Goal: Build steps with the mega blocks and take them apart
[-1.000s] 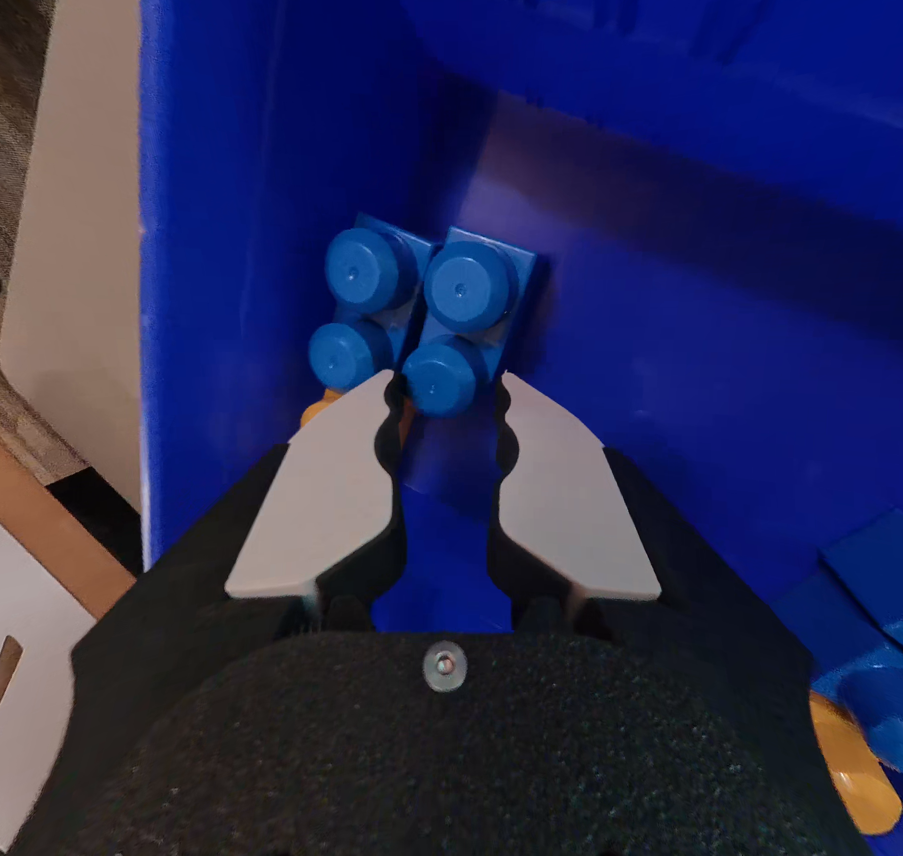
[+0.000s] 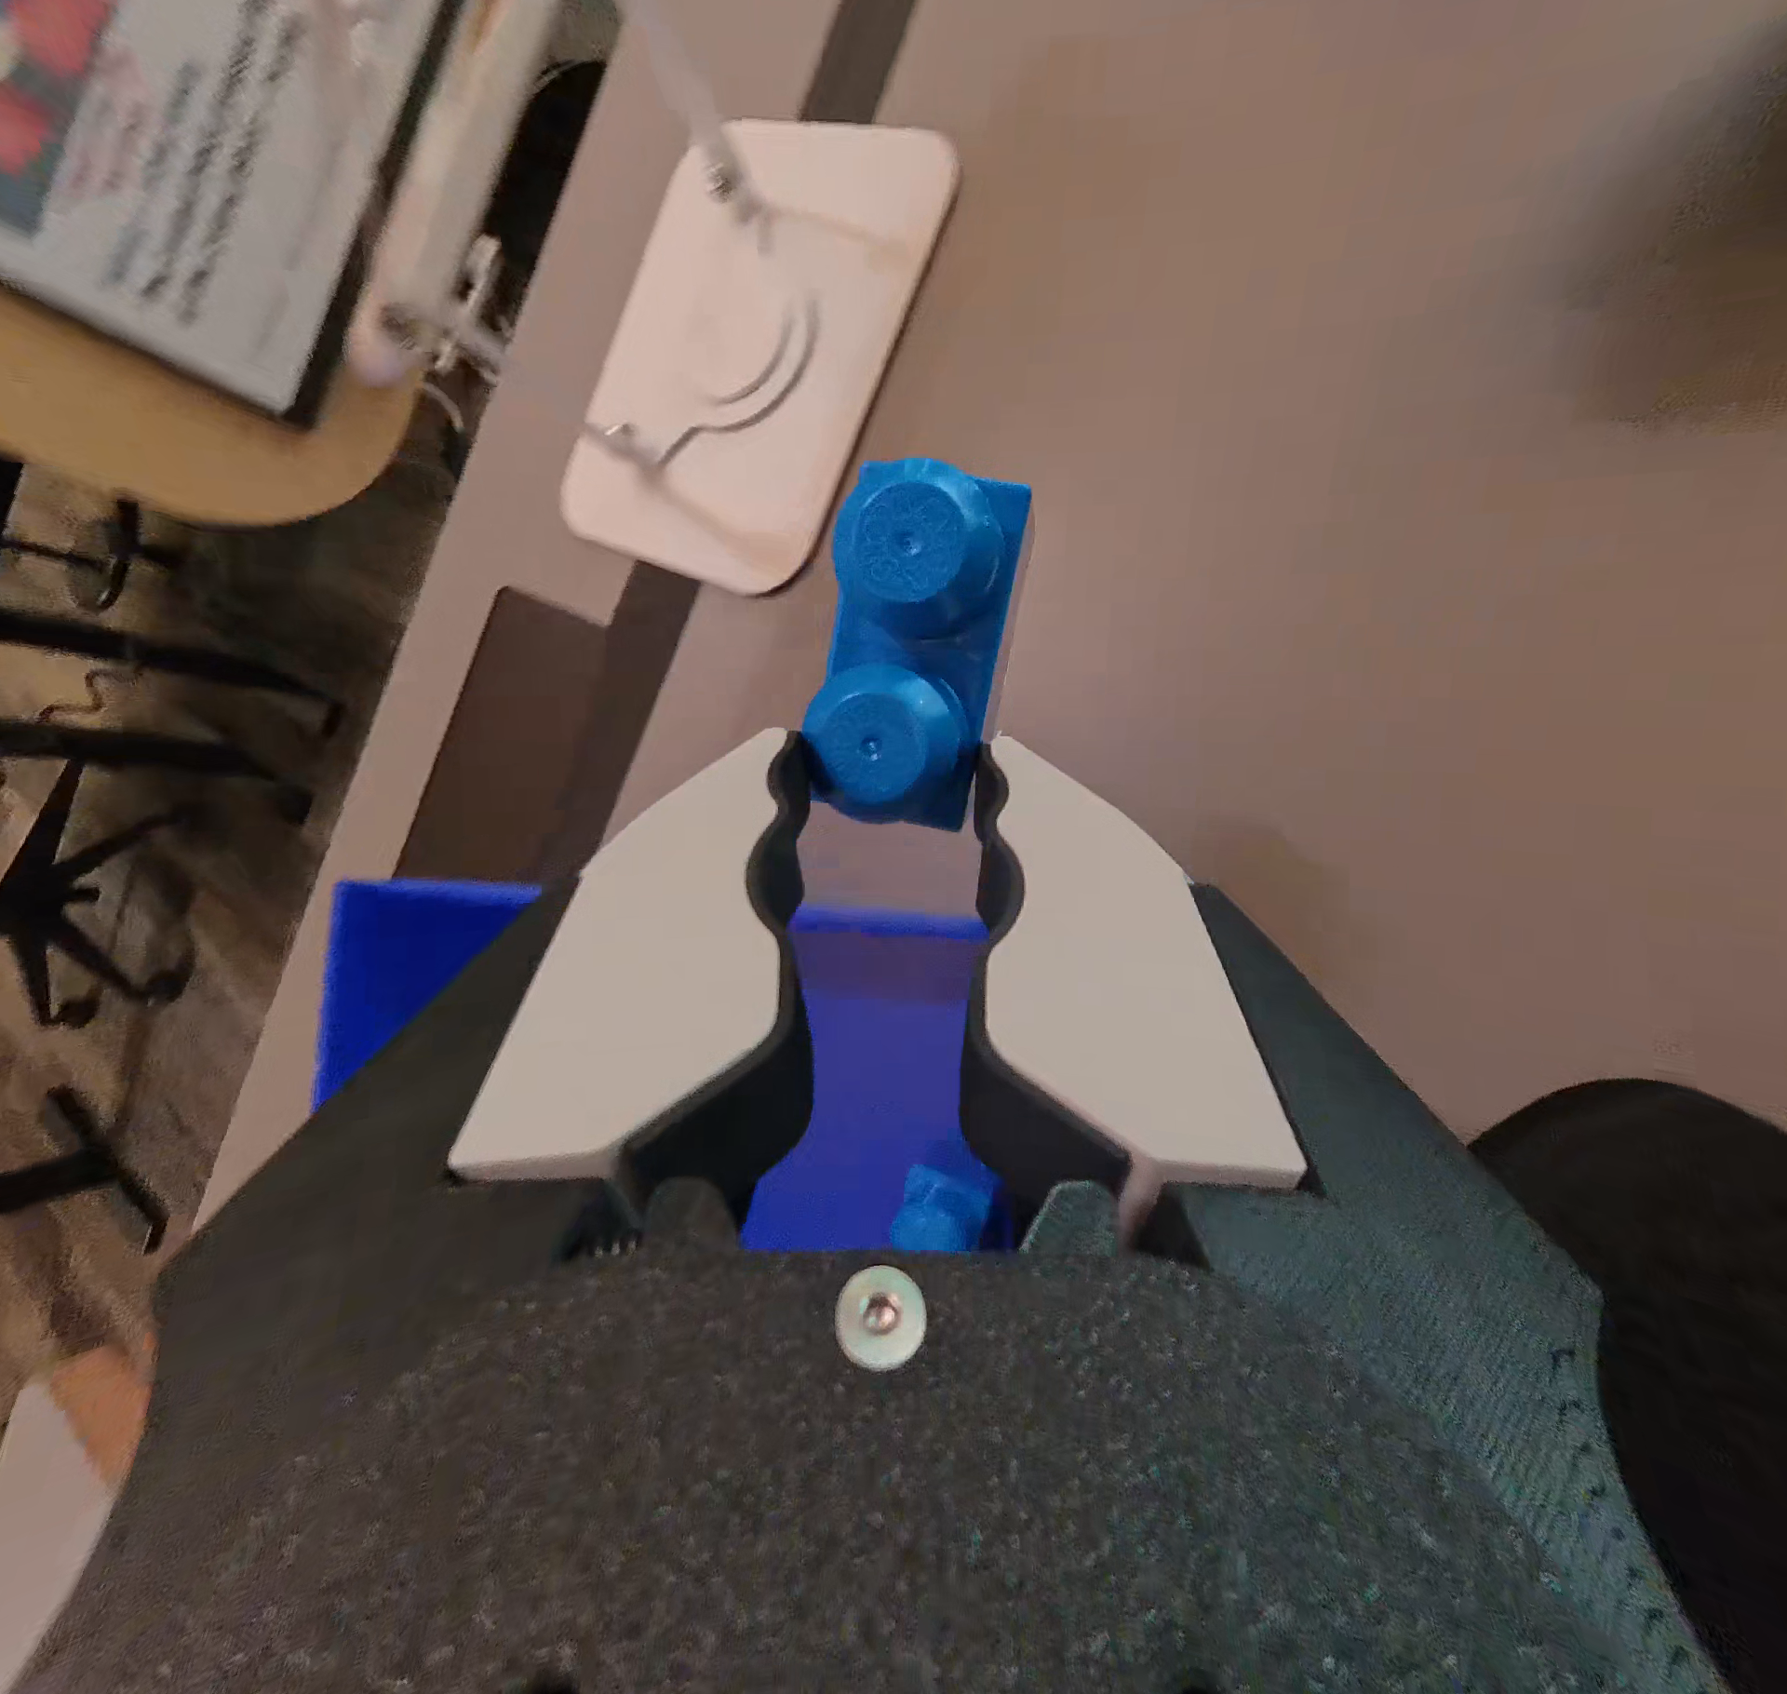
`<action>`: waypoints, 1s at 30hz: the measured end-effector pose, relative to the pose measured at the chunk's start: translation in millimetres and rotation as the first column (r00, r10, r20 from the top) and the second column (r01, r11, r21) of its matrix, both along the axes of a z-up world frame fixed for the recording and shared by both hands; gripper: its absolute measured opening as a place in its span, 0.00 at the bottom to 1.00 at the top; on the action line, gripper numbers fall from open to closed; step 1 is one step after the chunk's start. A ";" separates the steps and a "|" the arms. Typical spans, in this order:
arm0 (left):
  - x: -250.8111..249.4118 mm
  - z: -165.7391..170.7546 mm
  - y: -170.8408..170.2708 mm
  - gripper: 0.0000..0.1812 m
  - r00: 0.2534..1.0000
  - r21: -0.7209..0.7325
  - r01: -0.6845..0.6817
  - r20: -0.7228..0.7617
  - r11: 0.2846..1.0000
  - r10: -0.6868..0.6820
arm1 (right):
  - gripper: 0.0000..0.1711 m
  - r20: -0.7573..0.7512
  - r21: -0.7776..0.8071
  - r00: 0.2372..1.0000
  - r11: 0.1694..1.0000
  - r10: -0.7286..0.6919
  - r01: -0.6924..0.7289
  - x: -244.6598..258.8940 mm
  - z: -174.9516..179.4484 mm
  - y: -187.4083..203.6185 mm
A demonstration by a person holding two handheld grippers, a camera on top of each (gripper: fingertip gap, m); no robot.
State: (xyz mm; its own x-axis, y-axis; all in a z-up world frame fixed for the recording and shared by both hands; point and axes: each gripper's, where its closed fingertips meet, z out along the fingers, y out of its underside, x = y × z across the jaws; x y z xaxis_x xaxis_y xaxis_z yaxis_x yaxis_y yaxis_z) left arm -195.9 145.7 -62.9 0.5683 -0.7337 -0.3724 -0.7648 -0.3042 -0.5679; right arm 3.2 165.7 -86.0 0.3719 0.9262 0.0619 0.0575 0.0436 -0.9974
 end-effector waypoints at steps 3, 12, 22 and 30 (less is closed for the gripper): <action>41.7 -18.9 -14.3 0.18 0.995 -0.035 0.092 0.043 0.995 -0.090 | 0.10 0.087 0.048 0.991 0.993 0.100 -0.104 -13.9 -9.2 -20.2; 120.2 -87.4 -54.1 0.18 0.974 -0.125 0.210 0.110 0.970 -0.197 | 0.24 0.376 0.044 0.877 0.940 0.298 -0.338 -35.3 -39.5 -73.0; 147.0 -108.3 -73.6 0.18 0.963 -0.142 0.265 0.093 0.954 -0.253 | 0.17 0.545 -0.031 0.768 0.923 0.336 -0.383 -36.7 -72.3 -87.6; 147.7 -89.3 -73.0 0.22 0.930 -0.050 0.273 0.268 0.961 -0.251 | 0.17 0.511 -0.100 0.778 0.924 0.366 -0.369 -15.9 -70.4 -70.6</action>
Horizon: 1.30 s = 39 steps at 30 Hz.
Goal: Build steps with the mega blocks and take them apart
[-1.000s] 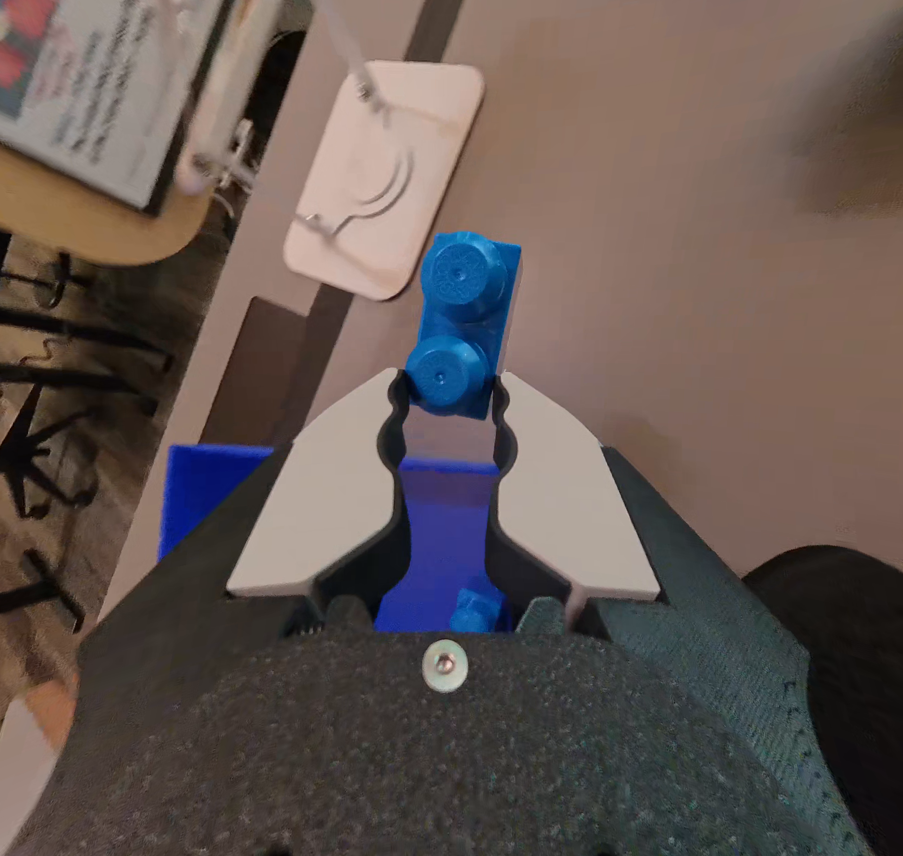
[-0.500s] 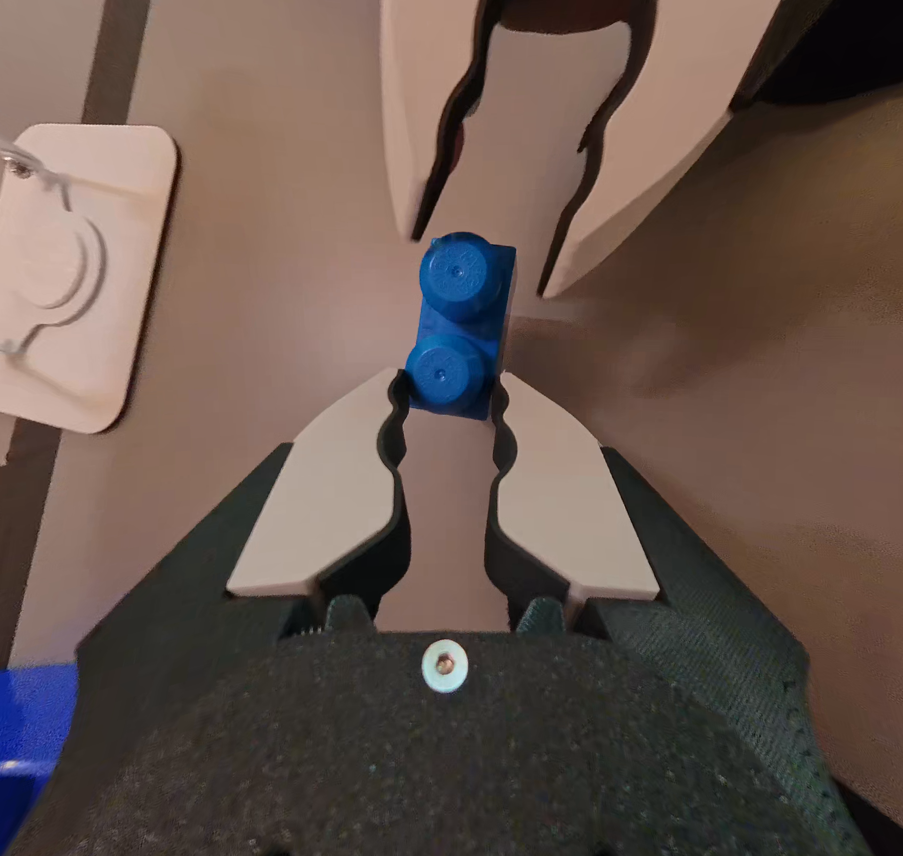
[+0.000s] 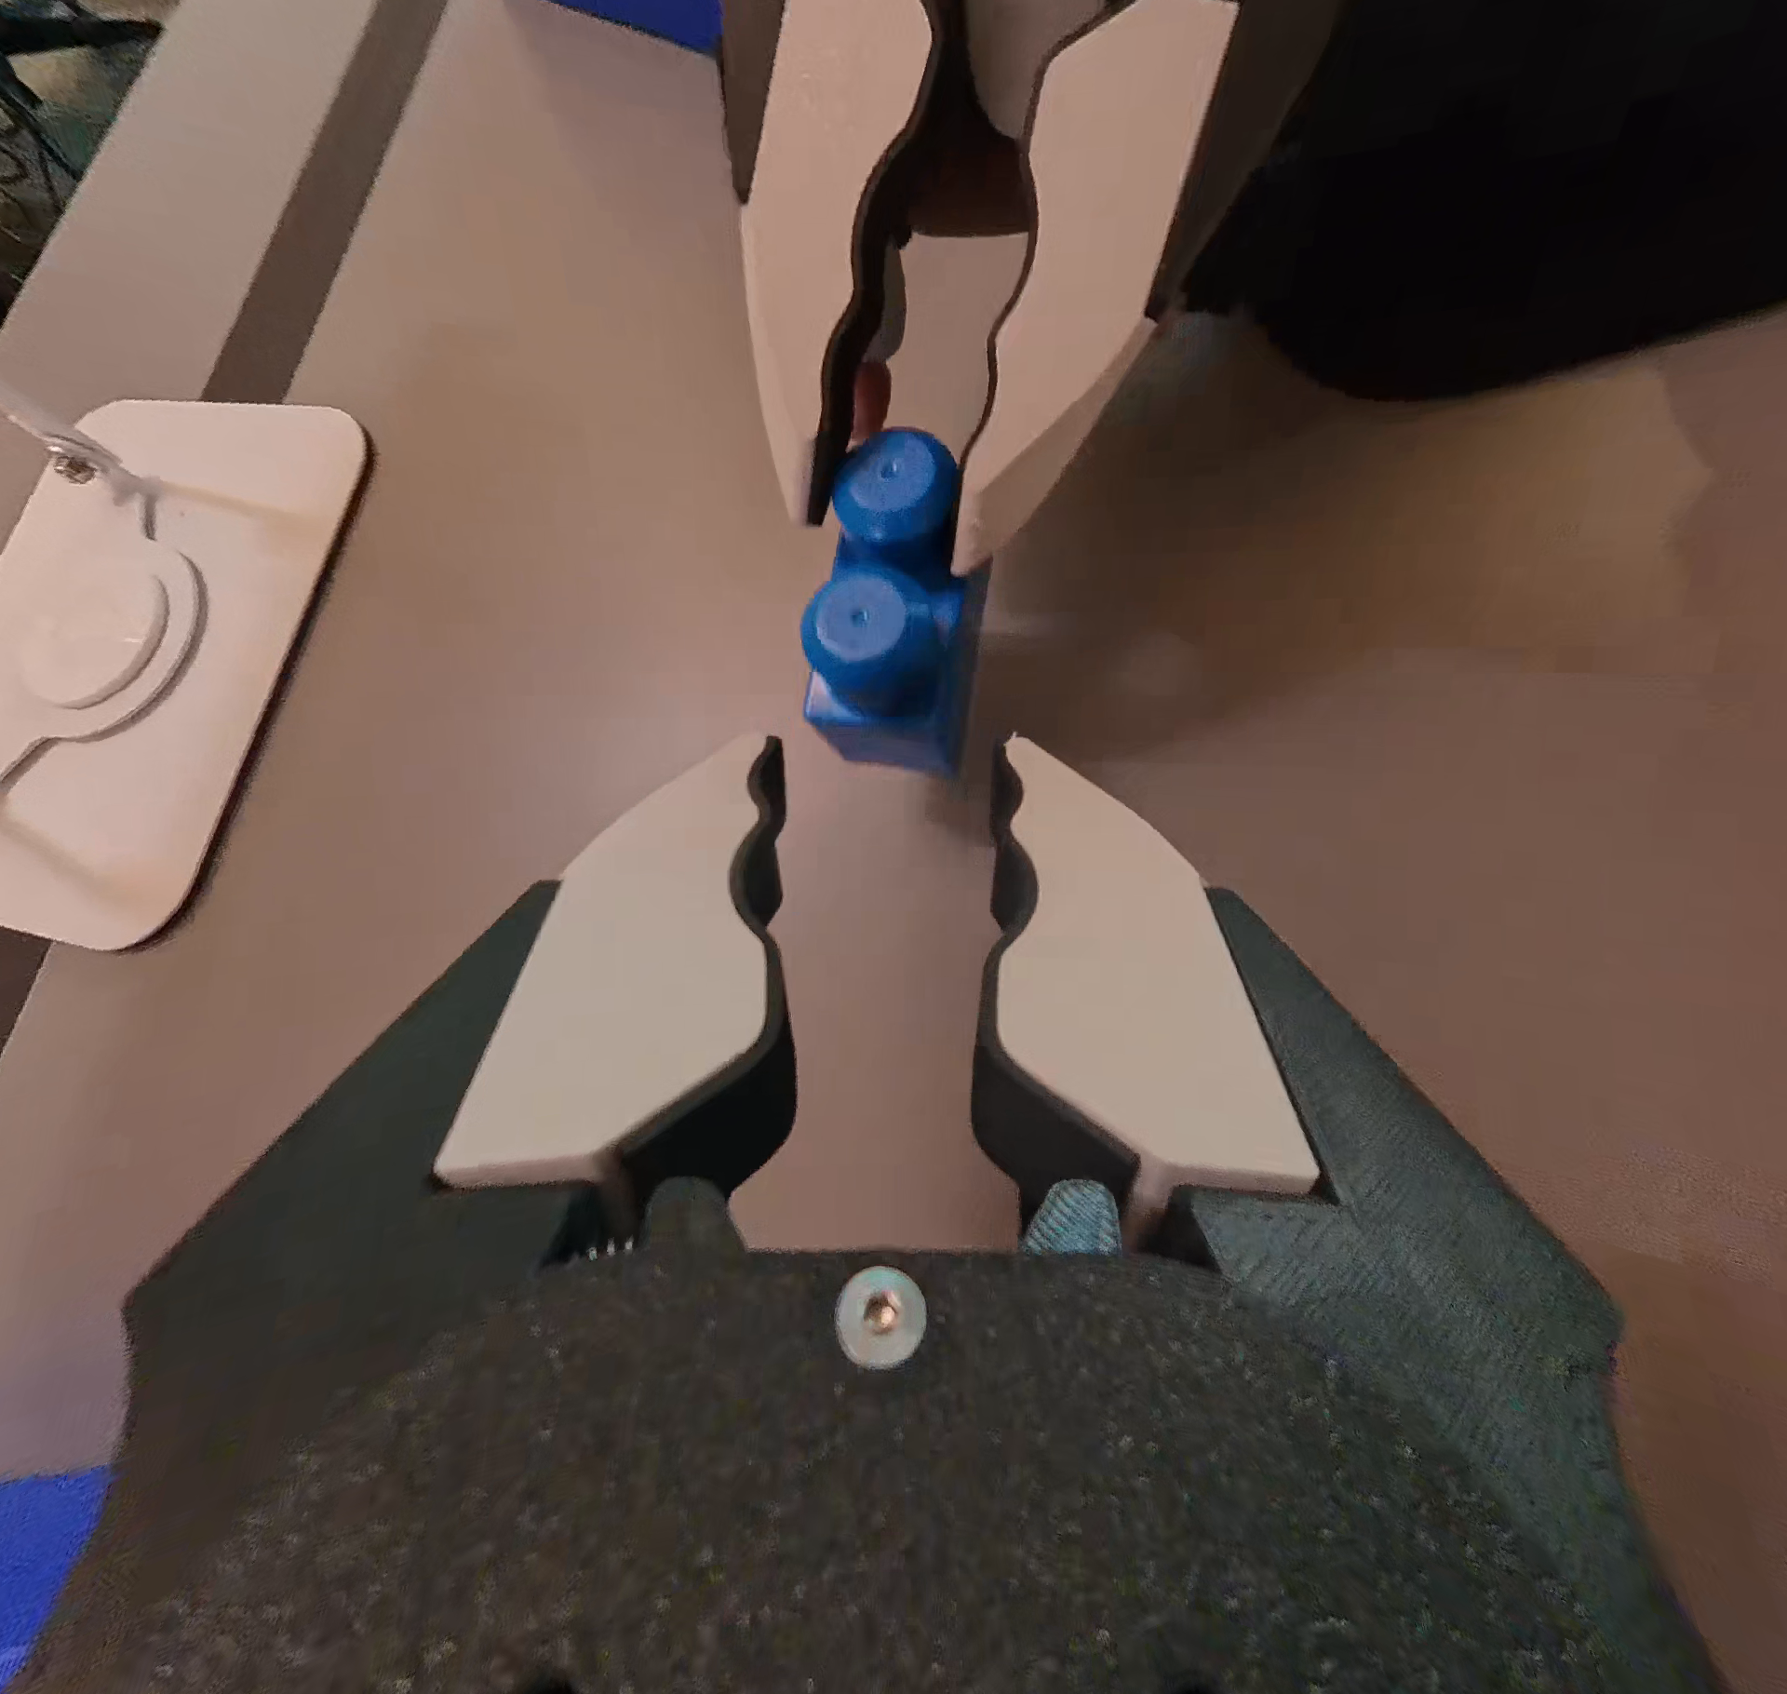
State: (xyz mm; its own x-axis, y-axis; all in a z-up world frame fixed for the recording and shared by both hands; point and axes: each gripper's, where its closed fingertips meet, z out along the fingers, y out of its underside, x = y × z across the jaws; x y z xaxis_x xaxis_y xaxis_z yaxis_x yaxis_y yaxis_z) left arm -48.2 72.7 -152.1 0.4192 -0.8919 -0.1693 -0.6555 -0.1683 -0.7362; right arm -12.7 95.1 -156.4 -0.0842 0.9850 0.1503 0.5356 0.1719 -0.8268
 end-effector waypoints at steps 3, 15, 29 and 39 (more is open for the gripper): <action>-9.7 9.7 6.0 0.21 0.994 0.030 -0.051 0.093 0.998 0.048 | 0.17 0.016 -0.039 0.999 0.998 -0.045 0.046 16.8 -2.8 16.5; -53.2 33.0 34.5 0.20 0.938 0.136 -0.243 0.286 0.961 0.196 | 0.17 0.098 -0.090 0.994 0.995 -0.042 0.051 26.1 -36.9 25.0; -109.5 86.4 40.9 0.22 0.909 0.295 -0.378 0.297 0.878 0.292 | 0.25 -0.021 -0.080 0.996 0.994 -0.081 0.079 27.1 -9.8 33.1; -258.0 90.2 38.6 0.22 0.830 0.206 -0.543 -0.012 0.814 0.557 | 0.24 -0.084 -0.070 0.986 0.988 -0.146 0.141 34.5 4.3 45.6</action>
State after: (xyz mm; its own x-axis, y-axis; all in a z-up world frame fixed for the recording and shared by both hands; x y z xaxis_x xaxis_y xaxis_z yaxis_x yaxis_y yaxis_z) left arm -306.3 111.4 -61.9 0.8114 -0.4649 -0.3543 -0.5446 -0.3811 -0.7471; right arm 21.8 140.7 -152.1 0.0697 0.9937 0.0875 0.4746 0.0441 -0.8791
